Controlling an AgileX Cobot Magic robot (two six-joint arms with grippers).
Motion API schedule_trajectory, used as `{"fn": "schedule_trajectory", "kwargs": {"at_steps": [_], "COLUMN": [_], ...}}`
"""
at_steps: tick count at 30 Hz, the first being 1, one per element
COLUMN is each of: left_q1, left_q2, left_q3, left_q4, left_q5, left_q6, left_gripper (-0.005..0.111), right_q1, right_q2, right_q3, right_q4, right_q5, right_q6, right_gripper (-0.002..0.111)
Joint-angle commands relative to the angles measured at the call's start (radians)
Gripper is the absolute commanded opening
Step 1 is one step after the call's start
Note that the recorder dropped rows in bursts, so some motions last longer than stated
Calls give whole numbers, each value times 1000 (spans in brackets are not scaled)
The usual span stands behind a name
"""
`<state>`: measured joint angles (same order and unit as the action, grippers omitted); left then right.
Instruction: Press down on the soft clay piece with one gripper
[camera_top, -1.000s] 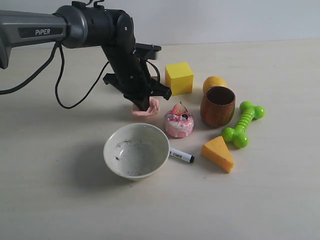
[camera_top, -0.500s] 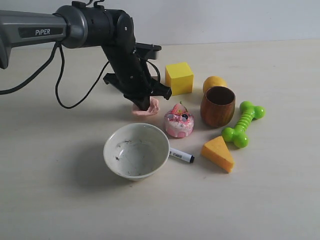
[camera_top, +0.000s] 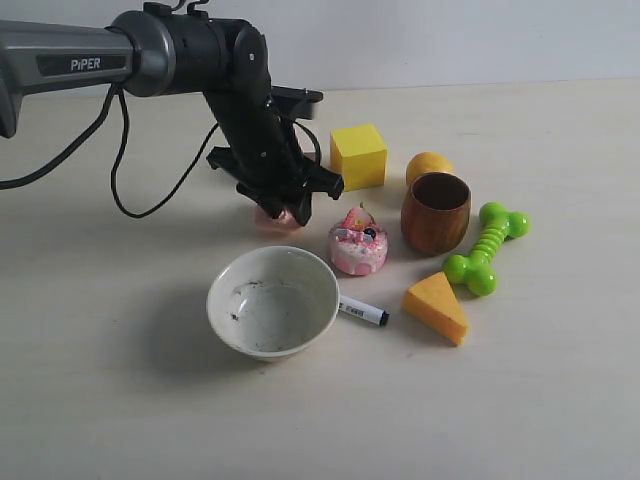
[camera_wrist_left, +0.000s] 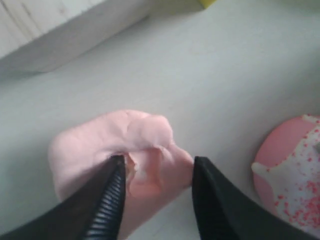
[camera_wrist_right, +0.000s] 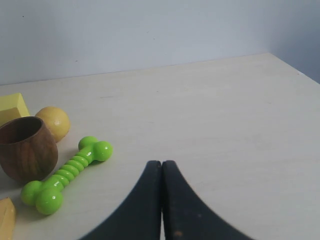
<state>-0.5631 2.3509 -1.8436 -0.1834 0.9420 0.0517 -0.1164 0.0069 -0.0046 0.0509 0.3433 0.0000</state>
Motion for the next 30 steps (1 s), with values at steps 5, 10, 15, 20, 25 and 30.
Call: {"fn": "schedule_trajectory", "kwargs": {"at_steps": [5,10,15,20,25,30], "left_q1": [3,3,3,3,3,13], "left_q2": [-1,-1,-1,-31,-145,-324], "left_q3": [3,3,3,11,90,359], "left_q4": [-6,-6,-6,-4,16,38], "left_q5": [-6,-10,9,-22,-102,-308], "left_q6": [0,9,18,26,44,38], "left_gripper": [7,0,0,0,0,0], "right_q1": [1,1,1,1,1,1], "right_q2": [-7,-7,-7,-7,-7,-7], "right_q3": [5,5,5,5,5,5], "right_q4": [-4,-4,-4,-4,-4,-4], "right_q5": [-9,-9,-9,-9,-9,-9], "right_q6": [0,0,0,0,0,0], "right_gripper": [0,0,0,0,0,0]}}
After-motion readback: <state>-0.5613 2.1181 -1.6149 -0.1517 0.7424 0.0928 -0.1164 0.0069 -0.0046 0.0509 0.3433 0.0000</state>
